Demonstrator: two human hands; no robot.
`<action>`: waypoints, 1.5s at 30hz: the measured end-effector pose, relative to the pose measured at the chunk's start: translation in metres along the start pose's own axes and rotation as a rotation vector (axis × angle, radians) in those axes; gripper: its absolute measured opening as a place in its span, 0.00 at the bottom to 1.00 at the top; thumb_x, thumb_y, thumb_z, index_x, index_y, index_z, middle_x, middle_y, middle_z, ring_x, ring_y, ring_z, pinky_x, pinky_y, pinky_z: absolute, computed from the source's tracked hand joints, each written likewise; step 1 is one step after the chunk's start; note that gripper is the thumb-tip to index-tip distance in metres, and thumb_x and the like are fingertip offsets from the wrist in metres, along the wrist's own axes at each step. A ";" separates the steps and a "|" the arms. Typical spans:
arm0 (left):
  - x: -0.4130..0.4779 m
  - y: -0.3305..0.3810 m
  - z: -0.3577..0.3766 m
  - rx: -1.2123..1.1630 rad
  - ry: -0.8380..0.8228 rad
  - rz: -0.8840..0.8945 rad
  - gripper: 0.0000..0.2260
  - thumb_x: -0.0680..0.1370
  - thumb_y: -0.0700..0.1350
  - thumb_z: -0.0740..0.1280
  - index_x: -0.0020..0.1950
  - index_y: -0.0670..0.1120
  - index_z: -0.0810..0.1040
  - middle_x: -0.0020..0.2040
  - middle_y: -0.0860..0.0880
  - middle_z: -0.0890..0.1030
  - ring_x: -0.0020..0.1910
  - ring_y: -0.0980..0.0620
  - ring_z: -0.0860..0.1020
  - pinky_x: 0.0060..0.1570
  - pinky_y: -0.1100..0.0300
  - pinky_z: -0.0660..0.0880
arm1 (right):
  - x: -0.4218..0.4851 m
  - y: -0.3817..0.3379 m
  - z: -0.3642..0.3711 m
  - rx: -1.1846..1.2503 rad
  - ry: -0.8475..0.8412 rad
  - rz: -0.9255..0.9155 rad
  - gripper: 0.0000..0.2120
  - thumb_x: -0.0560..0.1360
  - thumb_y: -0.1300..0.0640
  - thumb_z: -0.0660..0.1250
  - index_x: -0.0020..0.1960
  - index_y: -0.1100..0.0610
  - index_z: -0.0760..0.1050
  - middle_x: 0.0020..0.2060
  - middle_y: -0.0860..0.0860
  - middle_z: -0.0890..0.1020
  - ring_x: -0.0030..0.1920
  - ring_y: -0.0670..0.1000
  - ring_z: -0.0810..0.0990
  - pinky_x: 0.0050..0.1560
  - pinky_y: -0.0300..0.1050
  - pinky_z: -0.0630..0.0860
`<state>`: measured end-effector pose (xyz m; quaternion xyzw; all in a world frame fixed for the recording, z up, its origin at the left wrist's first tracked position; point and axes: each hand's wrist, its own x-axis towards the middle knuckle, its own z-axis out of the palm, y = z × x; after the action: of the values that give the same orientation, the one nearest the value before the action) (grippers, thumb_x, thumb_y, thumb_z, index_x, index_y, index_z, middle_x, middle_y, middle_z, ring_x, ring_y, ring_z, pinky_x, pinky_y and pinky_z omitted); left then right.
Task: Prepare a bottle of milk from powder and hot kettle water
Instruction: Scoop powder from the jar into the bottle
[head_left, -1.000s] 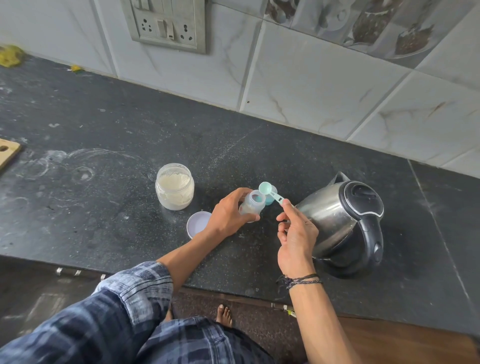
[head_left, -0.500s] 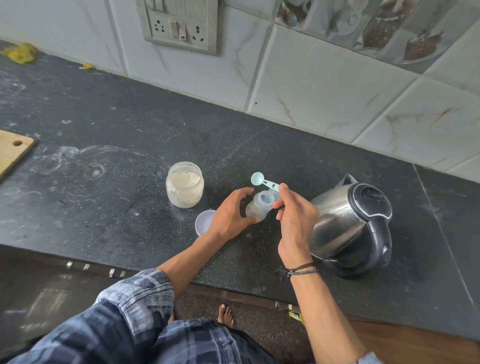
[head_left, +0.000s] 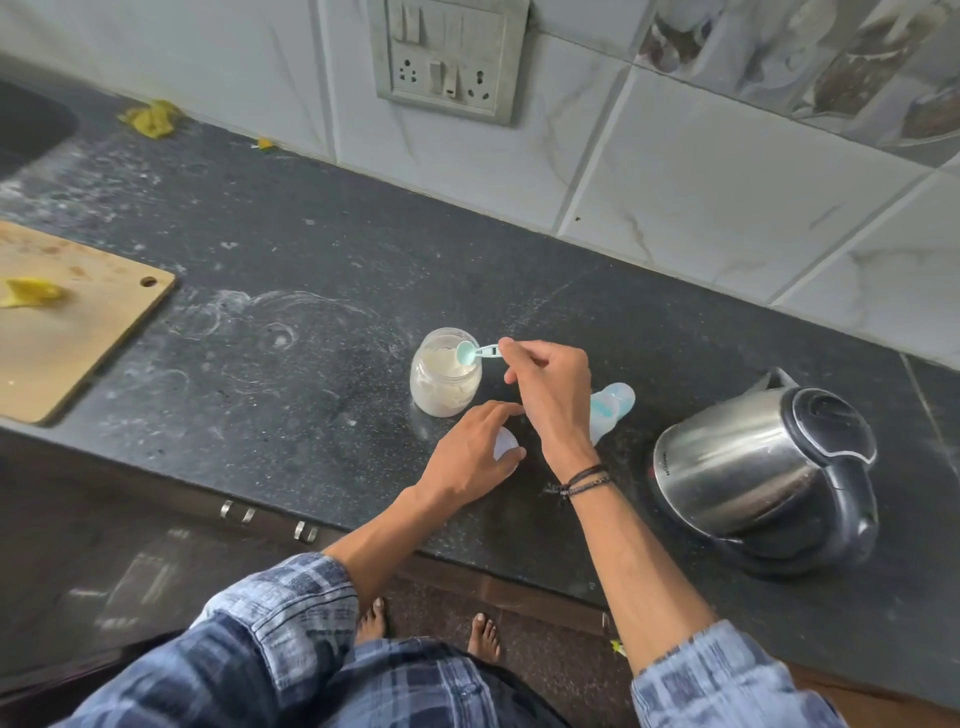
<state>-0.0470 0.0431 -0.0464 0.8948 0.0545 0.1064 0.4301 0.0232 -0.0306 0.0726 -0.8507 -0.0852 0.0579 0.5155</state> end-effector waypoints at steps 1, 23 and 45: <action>-0.001 -0.003 -0.002 0.004 -0.004 0.007 0.19 0.77 0.47 0.72 0.67 0.47 0.75 0.61 0.49 0.79 0.59 0.54 0.71 0.56 0.59 0.68 | 0.002 -0.001 0.004 -0.049 -0.011 -0.015 0.14 0.78 0.49 0.72 0.36 0.54 0.84 0.27 0.44 0.82 0.30 0.44 0.79 0.40 0.49 0.78; -0.011 -0.032 -0.013 -0.037 -0.146 0.069 0.25 0.78 0.52 0.76 0.71 0.46 0.75 0.71 0.48 0.75 0.69 0.49 0.72 0.71 0.53 0.67 | 0.014 -0.006 0.026 -0.334 -0.077 -0.047 0.06 0.77 0.54 0.71 0.46 0.52 0.87 0.40 0.43 0.88 0.44 0.49 0.85 0.45 0.46 0.80; -0.017 -0.034 -0.016 0.028 -0.257 0.156 0.33 0.75 0.67 0.72 0.75 0.50 0.73 0.78 0.52 0.69 0.75 0.50 0.69 0.75 0.49 0.65 | 0.003 0.008 0.000 -0.229 -0.050 -0.059 0.04 0.77 0.55 0.73 0.47 0.52 0.88 0.36 0.37 0.83 0.43 0.43 0.85 0.50 0.50 0.83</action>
<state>-0.0672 0.0737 -0.0658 0.9084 -0.0693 0.0233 0.4116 0.0266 -0.0339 0.0654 -0.8995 -0.1291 0.0540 0.4140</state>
